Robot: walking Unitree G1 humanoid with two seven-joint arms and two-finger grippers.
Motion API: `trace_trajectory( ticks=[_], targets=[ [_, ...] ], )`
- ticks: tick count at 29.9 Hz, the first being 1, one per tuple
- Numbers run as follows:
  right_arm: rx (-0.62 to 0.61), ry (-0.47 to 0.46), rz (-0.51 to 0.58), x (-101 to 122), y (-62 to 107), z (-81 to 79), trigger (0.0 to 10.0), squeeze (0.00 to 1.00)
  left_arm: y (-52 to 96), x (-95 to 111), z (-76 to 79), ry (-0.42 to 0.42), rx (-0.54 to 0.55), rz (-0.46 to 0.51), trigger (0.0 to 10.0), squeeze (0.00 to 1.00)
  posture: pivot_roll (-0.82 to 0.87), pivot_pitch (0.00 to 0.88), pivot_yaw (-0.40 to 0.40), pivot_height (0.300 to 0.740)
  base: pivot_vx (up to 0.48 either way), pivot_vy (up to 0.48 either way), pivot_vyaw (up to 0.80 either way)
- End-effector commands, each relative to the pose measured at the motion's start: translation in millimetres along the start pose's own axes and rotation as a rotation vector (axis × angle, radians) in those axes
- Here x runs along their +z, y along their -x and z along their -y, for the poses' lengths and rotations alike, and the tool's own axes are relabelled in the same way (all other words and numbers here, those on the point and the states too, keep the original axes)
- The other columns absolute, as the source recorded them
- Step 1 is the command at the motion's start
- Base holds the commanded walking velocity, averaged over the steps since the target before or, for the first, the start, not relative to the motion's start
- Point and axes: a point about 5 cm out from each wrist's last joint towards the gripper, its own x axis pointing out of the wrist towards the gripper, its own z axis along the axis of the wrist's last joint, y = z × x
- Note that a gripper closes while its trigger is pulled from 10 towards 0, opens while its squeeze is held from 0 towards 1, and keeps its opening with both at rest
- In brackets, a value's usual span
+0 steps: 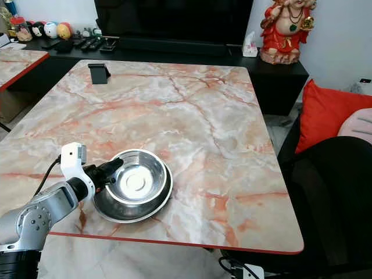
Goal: Setting the table
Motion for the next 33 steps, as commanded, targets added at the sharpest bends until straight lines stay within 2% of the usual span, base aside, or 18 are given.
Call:
trace_trajectory(
  ticks=[1,4,5,16,18,19,33],
  targets=[
    [-0.004,0.007,-0.005,0.0,-0.1,2.3,10.0,0.00,-2.7,-1.5,0.8,-0.019,0.009,-0.011,10.0,0.21,0.06,0.000,-0.027,0.740,0.000,0.000,0.00],
    [-0.004,0.005,-0.005,0.0,-0.1,2.3,10.0,0.00,-2.9,-1.5,0.5,-0.019,0.008,-0.010,10.0,0.21,0.06,0.000,-0.027,0.740,0.000,0.000,0.00],
    [-0.004,0.006,-0.005,0.0,-0.1,2.3,10.0,0.00,-2.9,-1.6,0.3,-0.020,0.009,-0.010,10.0,0.34,0.06,0.000,-0.027,0.740,0.000,0.000,0.00],
    [-0.003,0.007,-0.006,-0.2,0.0,2.4,10.0,0.00,-2.8,-0.5,-0.9,-0.040,0.010,-0.010,10.0,0.38,0.06,0.000,-0.028,0.740,0.000,0.000,0.00],
    [-0.003,0.008,-0.006,-0.3,0.0,2.5,10.0,0.00,-2.8,-1.2,-0.5,-0.041,0.008,-0.011,10.0,0.49,0.06,0.000,-0.029,0.740,0.000,0.000,0.00],
    [-0.003,0.008,-0.006,-0.4,0.0,2.5,10.0,0.00,-2.9,-1.5,-0.4,-0.042,0.008,-0.012,10.0,0.51,0.06,0.000,-0.029,0.740,0.000,0.000,0.00],
    [-0.002,0.007,-0.006,-0.2,0.0,2.3,10.0,0.00,-3.2,-0.4,-1.2,-0.075,0.016,-0.011,10.0,0.47,0.06,0.000,-0.029,0.740,0.000,0.000,0.00]
  ],
)
